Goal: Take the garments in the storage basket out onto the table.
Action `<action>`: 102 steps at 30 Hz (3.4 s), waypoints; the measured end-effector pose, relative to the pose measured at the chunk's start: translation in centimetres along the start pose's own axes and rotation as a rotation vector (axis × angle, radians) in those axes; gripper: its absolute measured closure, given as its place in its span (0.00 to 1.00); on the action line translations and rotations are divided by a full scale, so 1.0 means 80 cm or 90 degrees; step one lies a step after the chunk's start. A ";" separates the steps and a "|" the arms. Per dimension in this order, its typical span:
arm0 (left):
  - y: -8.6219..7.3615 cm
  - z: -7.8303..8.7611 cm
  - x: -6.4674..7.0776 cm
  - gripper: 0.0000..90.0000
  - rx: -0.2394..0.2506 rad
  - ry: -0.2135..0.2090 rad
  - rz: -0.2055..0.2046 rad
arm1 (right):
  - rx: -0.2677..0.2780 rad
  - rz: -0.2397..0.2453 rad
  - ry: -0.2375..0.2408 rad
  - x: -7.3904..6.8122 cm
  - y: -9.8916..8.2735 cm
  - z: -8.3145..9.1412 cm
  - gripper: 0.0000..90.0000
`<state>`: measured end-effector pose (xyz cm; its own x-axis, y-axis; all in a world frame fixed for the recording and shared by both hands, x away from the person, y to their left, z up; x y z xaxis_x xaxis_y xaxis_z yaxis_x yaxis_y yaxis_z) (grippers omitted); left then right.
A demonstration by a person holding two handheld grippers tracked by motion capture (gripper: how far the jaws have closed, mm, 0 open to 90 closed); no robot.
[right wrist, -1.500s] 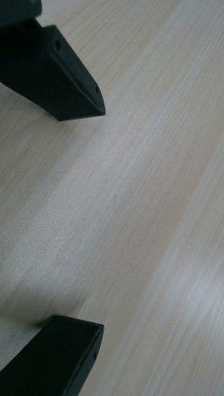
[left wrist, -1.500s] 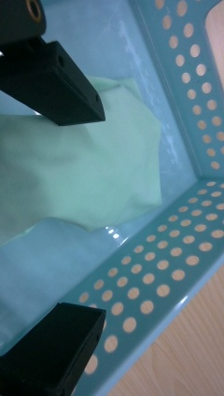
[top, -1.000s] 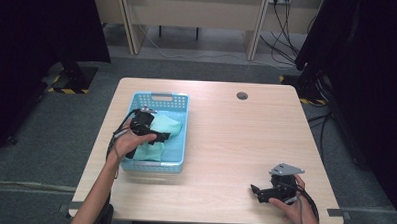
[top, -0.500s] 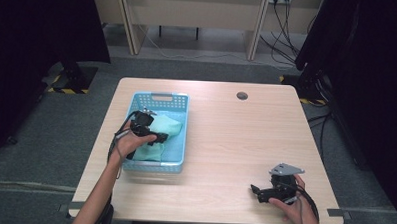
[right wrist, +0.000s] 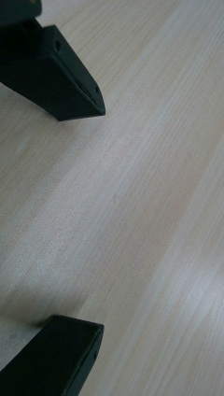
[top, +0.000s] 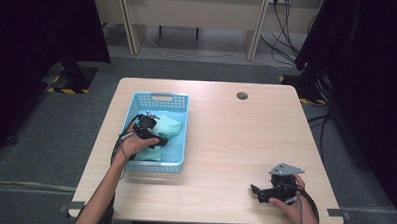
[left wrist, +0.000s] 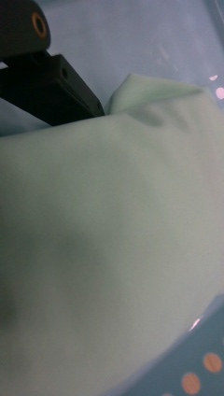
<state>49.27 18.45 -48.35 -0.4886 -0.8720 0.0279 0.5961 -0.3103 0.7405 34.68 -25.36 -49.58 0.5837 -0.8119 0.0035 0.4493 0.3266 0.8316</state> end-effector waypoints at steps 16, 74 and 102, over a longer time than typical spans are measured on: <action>0.005 0.011 0.011 0.70 0.004 0.005 -0.010 | 0.000 0.001 0.000 0.000 0.000 0.000 0.00; 0.068 0.091 0.011 0.79 0.132 -0.056 0.043 | 0.001 0.000 0.000 0.000 0.000 0.000 0.00; 0.102 0.118 0.028 0.78 0.164 -0.083 0.021 | 0.000 0.000 0.000 0.000 0.000 0.000 0.00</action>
<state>47.02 17.51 -35.92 -0.5598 -0.8186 0.1286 0.4392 -0.1615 0.8838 34.72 -25.35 -49.58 0.5840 -0.8117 0.0033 0.4489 0.3263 0.8318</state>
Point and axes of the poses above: each handheld gripper's, and its own axes: z roughly backward along the jaws, y roughly out of its top, x roughly to its right, the point moved 2 cm from there along -z, roughly forward along the jaws, and after that the axes turned 13 degrees about x, right-handed, at the moved point
